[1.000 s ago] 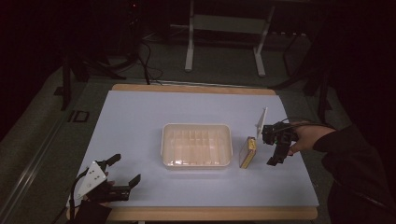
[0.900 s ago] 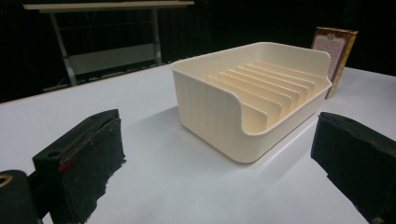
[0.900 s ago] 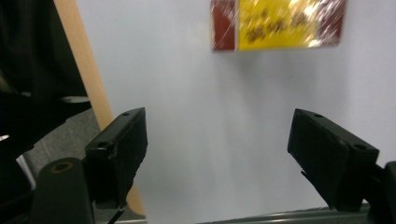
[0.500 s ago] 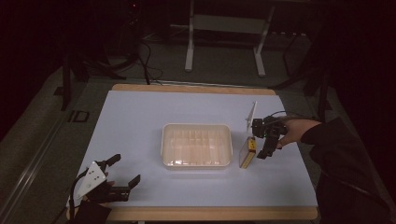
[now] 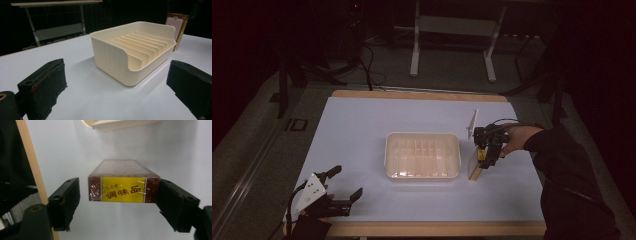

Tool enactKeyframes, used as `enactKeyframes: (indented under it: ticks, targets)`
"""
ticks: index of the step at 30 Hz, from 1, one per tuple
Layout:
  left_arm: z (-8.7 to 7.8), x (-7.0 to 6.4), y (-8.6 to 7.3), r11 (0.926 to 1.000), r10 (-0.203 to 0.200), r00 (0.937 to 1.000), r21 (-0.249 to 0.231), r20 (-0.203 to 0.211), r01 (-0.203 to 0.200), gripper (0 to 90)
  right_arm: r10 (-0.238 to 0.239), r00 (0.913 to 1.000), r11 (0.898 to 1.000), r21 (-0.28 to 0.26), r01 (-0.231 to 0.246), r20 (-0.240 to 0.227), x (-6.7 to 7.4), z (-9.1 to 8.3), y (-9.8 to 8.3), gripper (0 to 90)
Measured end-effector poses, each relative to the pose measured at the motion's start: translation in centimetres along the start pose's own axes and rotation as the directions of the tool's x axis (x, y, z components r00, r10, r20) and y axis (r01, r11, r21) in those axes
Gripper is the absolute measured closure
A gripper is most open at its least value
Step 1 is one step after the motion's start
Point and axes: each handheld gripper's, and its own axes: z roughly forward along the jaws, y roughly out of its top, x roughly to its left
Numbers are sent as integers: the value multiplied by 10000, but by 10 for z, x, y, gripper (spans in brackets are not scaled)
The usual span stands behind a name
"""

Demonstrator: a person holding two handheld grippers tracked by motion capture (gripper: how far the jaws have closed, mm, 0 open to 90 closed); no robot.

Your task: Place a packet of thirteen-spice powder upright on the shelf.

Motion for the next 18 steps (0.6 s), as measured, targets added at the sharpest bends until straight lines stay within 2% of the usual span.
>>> enactKeyframes:
  ticks: [10, 14, 18]
  targets:
    - [1, -1, 0, 9999, 125, 9999, 77, 87, -126, 27, -67, 9997, 10000, 22, 67, -252, -5, 8, 3, 247]
    - [1, -1, 0, 9999, 111, 9999, 87, 102, -112, 27, -131, 9995, 9999, 9, 132, -293, -6, 11, 4, 293]
    - [1, -1, -1, 9999, 80, 9999, 96, 140, -81, 27, -178, 9998, 9998, 131, 180, -126, -6, 9, 4, 309]
